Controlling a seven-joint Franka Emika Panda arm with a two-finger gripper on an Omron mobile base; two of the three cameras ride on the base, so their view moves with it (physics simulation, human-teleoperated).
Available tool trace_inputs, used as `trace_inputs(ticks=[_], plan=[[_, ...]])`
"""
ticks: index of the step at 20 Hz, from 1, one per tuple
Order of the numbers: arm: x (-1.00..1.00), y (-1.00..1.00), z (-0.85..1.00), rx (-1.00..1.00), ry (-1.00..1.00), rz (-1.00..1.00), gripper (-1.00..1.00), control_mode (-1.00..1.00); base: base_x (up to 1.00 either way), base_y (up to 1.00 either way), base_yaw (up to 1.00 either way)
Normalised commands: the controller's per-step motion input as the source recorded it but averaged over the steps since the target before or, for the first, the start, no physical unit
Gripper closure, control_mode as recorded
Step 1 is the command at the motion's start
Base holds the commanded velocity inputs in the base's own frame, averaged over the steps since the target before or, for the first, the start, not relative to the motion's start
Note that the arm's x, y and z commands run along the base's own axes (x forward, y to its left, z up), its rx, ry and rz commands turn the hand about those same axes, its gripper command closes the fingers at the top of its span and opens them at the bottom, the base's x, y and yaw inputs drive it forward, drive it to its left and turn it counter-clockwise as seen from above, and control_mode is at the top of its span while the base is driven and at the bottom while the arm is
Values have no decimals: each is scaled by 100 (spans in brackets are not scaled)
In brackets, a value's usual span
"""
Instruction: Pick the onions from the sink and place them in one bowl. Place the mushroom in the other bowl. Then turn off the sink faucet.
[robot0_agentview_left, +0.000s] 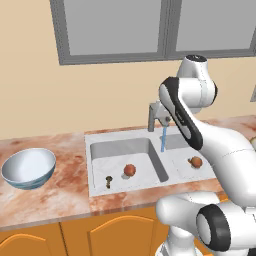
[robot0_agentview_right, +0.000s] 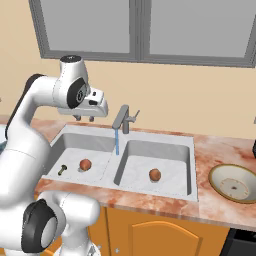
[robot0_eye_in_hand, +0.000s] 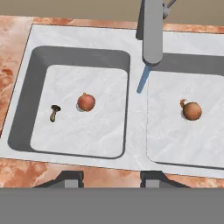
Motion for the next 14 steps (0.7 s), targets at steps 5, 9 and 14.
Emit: trace_inputs(ticks=[5, 9, 14], plan=[[-19, 8, -1, 0, -1, 3, -100, -100, 0, 0, 0], [-57, 33, -10, 0, 0, 10, -100, -100, 0, 0, 0], [-45, 54, -23, 0, 0, 5, -100, -100, 0, 0, 0]])
